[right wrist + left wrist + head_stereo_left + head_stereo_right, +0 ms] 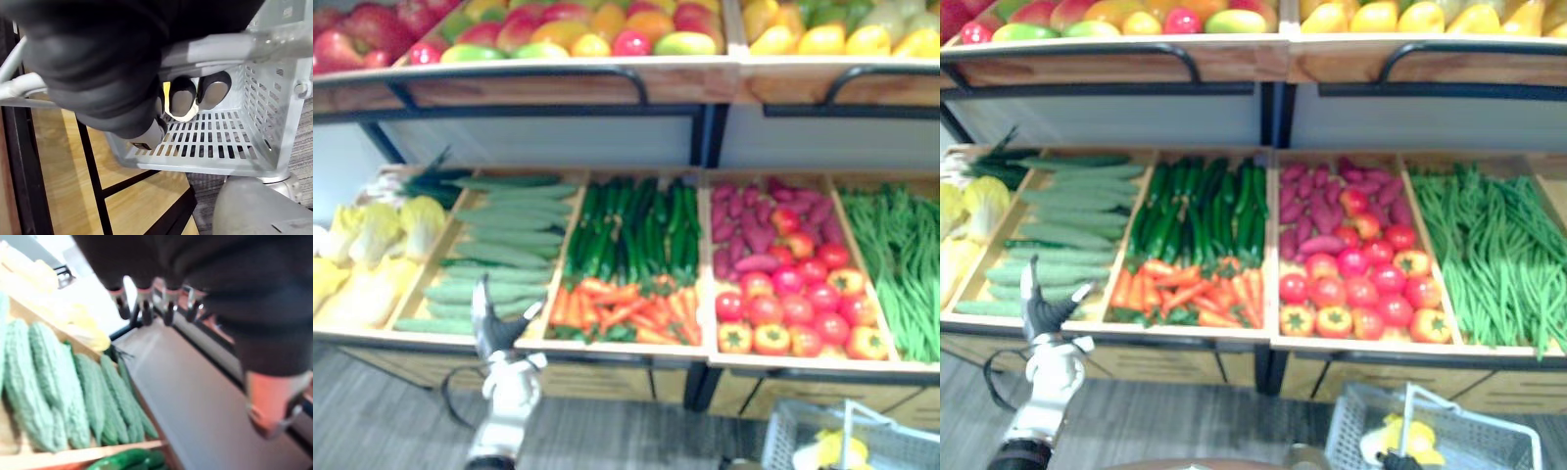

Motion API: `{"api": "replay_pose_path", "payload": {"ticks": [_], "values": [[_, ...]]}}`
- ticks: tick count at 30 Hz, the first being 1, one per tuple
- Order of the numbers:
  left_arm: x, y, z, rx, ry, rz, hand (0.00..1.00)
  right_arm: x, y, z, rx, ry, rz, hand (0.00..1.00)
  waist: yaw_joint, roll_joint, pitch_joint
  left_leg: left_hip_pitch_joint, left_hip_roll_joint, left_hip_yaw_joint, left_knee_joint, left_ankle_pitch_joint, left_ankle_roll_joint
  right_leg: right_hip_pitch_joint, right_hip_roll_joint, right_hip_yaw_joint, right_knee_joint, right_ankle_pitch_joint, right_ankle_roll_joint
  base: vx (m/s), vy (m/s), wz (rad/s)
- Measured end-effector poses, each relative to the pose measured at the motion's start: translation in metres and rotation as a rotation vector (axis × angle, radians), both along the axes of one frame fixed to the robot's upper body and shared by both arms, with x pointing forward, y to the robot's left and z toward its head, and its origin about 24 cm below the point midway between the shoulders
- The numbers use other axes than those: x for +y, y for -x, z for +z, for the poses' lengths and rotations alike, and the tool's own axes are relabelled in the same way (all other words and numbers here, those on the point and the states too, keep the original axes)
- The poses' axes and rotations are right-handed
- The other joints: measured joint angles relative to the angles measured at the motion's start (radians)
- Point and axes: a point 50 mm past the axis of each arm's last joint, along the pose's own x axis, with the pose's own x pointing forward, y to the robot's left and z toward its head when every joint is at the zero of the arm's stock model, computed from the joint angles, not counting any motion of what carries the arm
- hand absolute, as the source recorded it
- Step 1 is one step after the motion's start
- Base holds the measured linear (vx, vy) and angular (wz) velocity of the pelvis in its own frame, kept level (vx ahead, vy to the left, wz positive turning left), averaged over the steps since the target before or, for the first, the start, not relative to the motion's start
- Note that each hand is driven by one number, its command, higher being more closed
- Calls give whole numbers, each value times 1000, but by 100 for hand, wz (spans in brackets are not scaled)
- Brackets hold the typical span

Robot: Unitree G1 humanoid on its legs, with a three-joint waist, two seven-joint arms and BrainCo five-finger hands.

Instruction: Pick vegetable in the basket

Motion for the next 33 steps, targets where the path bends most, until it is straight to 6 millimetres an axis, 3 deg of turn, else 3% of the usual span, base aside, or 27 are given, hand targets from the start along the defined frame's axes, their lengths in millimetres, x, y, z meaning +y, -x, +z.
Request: {"api": "replay_pose_path", "payload": {"ticks": [2,4,7,9,13,16,20,29,33], "values": [[-3,-3,3,-17,-3,-20,0,-2,7,0,13,-4,-29,100,-8,2,2,22,18,51,-67,12,-2,30,-1,-12,-28,0,-5,82,-203,10],[-6,-10,10,-53,-22,-46,0,-10,9,3,2,12,-62,100,-28,25,2,23,54,68,-187,121,-18,30,26,-17,-46,-1,-6,32,-87,-2],[-15,-22,18,-75,-48,-104,0,-3,18,0,2,-15,-110,100,-35,21,3,46,49,72,-248,136,-17,38,30,-12,-80,11,1,26,6,-5],[-14,-25,22,-76,-70,-130,0,3,23,-3,11,-37,-135,100,-55,8,12,59,45,78,-268,141,-17,64,32,-11,-116,33,6,1,14,-5],[-16,-31,15,10,-105,-209,0,10,39,-7,49,-57,-152,100,-61,8,11,79,36,110,-295,143,-16,76,33,11,-164,63,14,38,40,-19],[-17,-37,7,86,-92,-233,0,13,43,-8,69,-67,-150,100,-83,17,15,74,27,127,-307,143,-15,70,30,23,-190,79,21,15,38,-13],[-33,-45,3,134,-103,-324,0,22,36,-11,59,-84,-154,100,-84,16,32,44,25,152,-313,145,-13,30,32,40,-210,98,23,17,10,-16],[-60,-44,-13,248,-108,-440,0,26,23,-12,51,-75,-119,100,-86,14,50,36,22,154,-327,147,-16,29,30,22,-239,110,27,33,-3,0],[-68,-44,-19,299,-96,-453,0,25,3,-10,8,-68,-106,100,-87,15,86,5,11,154,-321,152,-16,4,16,19,-239,118,39,-48,10,4]]}}
